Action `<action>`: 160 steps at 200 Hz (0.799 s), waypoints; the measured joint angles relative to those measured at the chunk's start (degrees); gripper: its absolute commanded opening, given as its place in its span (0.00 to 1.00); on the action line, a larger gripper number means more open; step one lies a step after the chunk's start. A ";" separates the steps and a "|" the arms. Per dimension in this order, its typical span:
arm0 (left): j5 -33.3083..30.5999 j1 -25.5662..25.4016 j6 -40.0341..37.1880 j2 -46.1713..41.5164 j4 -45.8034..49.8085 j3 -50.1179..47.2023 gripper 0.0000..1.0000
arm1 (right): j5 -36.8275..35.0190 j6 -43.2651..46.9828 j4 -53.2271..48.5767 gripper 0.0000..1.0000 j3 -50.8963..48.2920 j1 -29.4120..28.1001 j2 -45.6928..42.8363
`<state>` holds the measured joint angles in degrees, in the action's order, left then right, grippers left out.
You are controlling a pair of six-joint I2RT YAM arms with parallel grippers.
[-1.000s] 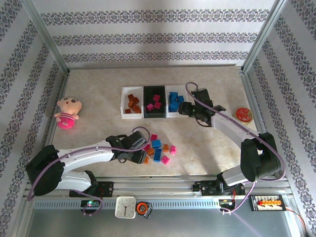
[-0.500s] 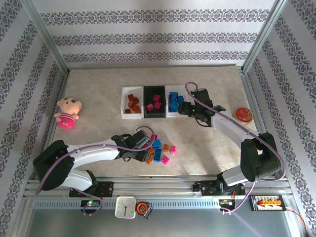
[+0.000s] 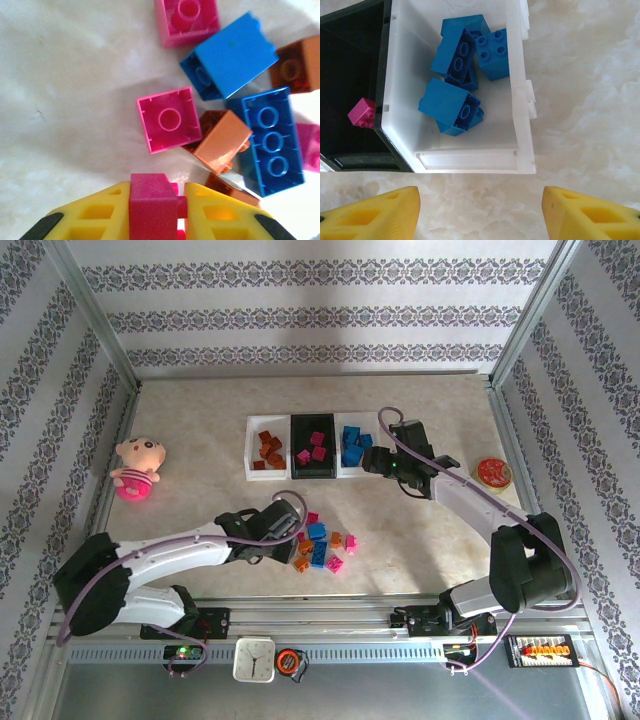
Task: Sort the legos into containers by color
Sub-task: Pick up the lego from the middle-left of the table, then place the lego in the container.
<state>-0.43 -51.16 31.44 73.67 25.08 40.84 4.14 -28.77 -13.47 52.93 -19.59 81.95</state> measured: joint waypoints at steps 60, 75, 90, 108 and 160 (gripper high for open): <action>0.98 13.18 -4.74 7.56 -1.66 20.46 0.24 | 0.00 -1.16 0.20 0.66 -4.66 0.00 -4.61; 1.66 14.97 -6.03 14.32 -3.21 26.53 0.24 | 0.00 -1.29 0.13 0.66 -5.90 0.00 -5.38; 1.99 16.59 -7.06 21.99 -4.28 32.28 0.23 | 0.00 -1.31 0.02 0.66 -7.13 -0.04 -6.27; 2.12 18.38 -7.76 30.03 -4.61 37.83 0.22 | 0.00 -1.31 -0.17 0.66 -8.37 -0.15 -7.39; 1.20 20.15 -9.38 42.88 -3.91 49.81 0.48 | 0.07 -1.27 -0.44 0.67 -11.89 -2.86 -11.87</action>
<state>0.78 -31.00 22.06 116.55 21.17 90.65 4.21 -30.04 -13.91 41.04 -22.46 70.08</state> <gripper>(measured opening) 0.407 0.663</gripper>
